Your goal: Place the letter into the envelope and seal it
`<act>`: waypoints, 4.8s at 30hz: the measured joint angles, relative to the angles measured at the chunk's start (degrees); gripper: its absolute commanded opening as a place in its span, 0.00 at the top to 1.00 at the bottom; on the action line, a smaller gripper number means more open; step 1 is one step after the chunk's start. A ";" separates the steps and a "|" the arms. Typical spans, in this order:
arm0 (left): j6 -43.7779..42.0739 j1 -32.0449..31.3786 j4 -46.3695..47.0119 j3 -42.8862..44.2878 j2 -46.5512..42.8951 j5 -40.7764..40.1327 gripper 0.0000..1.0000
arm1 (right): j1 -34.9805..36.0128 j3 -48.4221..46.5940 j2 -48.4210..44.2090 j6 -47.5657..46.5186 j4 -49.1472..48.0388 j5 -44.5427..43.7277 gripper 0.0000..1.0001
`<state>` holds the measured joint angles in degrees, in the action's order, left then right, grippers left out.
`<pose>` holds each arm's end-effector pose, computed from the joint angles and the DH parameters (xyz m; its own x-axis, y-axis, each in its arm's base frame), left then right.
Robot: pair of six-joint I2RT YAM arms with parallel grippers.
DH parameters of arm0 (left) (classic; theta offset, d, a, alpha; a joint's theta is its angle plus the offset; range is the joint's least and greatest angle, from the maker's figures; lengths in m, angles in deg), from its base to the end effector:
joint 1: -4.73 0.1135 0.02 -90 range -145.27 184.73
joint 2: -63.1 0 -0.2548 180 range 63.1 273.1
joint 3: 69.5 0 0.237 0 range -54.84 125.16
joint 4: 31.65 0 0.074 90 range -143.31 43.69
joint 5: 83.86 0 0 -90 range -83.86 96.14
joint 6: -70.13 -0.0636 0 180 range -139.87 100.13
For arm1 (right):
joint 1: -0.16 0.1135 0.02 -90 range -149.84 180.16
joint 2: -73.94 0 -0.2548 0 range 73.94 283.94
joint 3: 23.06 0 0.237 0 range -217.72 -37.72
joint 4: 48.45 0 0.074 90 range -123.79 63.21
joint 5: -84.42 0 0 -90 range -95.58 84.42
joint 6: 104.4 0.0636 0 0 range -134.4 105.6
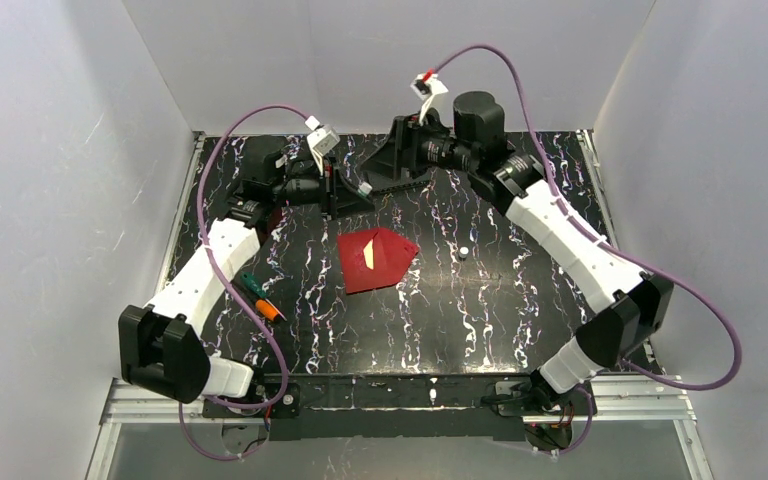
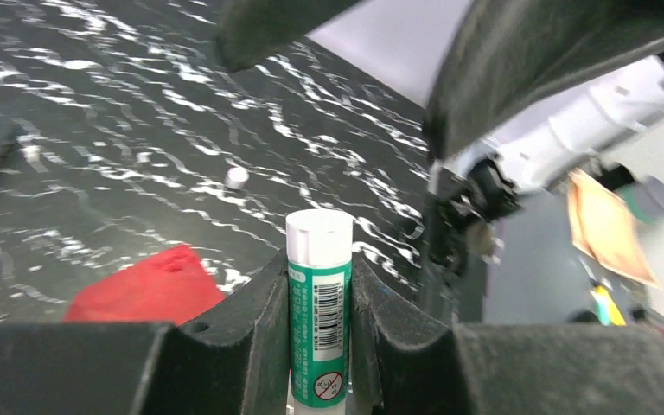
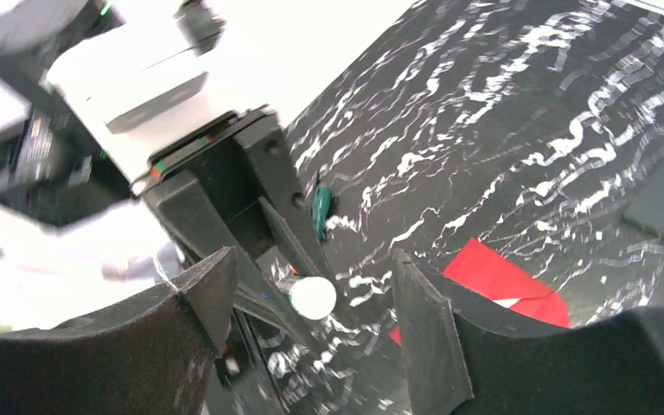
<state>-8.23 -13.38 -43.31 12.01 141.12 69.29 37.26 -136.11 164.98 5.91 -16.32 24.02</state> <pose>0.2726 -0.1488 0.3626 -0.3300 0.0120 -0.9439 0.9324 0.1605 -0.3239 0.2775 0.2492 0.4344 -0.4481 0.0395 -0.8931 -0.8070 0.4121 0.4231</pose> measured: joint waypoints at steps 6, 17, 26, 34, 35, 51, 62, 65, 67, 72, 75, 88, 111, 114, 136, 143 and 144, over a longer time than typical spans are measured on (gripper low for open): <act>-1.03 -0.02 1.49 -0.63 -1.29 -13.33 1.00 | 2.56 6.19 -2.56 18.78 -5.84 -18.82 0.11; 0.07 -0.02 2.97 -1.36 -3.26 -23.89 1.00 | 8.02 5.18 3.23 32.22 -6.91 -28.35 0.60; 2.97 0.17 2.93 -1.68 -3.91 -24.70 1.00 | 8.13 4.76 3.32 32.06 -7.19 -27.41 0.99; 9.62 1.14 1.53 -1.31 -5.35 -17.40 1.00 | 6.32 4.79 2.32 15.45 -10.62 -12.63 0.99; 10.73 1.14 1.60 -1.31 -5.95 -15.96 1.00 | 5.92 4.79 1.92 13.53 -11.19 -9.51 0.99; 15.91 1.51 8.46 -2.10 -13.92 5.40 1.00 | 4.26 4.70 0.79 11.45 -28.72 26.86 0.55; 5.33 -0.15 6.82 -9.49 -16.87 -7.04 1.00 | 5.38 5.27 -1.62 16.39 -24.30 2.16 0.16; 3.72 -0.13 6.62 -9.86 -17.05 -13.07 1.00 | 6.21 5.29 -1.86 17.33 -18.69 -7.98 0.16; 3.06 -0.13 6.64 -9.86 -17.05 -15.56 1.00 | 7.28 5.51 -1.86 17.31 -15.12 -12.46 0.18; 2.91 -0.13 6.75 -9.86 -16.37 -18.23 1.00 | 10.08 5.25 -1.14 16.98 -9.38 -18.64 0.33; 3.15 -0.13 6.54 -9.70 -15.63 -18.34 1.00 | 10.84 5.16 -0.57 16.79 -8.92 -18.91 0.32; 6.99 -0.11 0.79 -1.33 -11.19 -5.14 1.00 | 8.31 7.87 -5.38 9.94 -13.81 -3.15 0.45; 8.13 0.42 2.23 2.64 -11.61 8.11 1.00 | 7.10 16.63 -9.38 18.14 -30.56 7.10 0.62; 8.48 0.42 2.49 2.64 -11.93 8.61 1.00 | 7.10 17.16 -9.38 19.74 -32.89 8.13 0.78; -4.37 0.09 -14.99 9.81 -6.67 -15.21 1.00 | 7.21 9.49 -3.91 15.69 -17.55 -12.74 0.99; -10.40 -0.11 -16.13 9.38 -6.60 -21.18 1.00 | 9.86 2.54 -0.74 23.19 -6.54 -25.38 0.99; -11.23 -0.09 -15.37 8.94 -6.64 -21.84 1.00 | 10.38 1.18 -0.04 24.79 -4.70 -27.71 0.99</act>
<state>-19.46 -13.47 -58.67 20.95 134.47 47.46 47.65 -134.93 164.94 30.70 -21.02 -3.69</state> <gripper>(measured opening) 0.225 0.142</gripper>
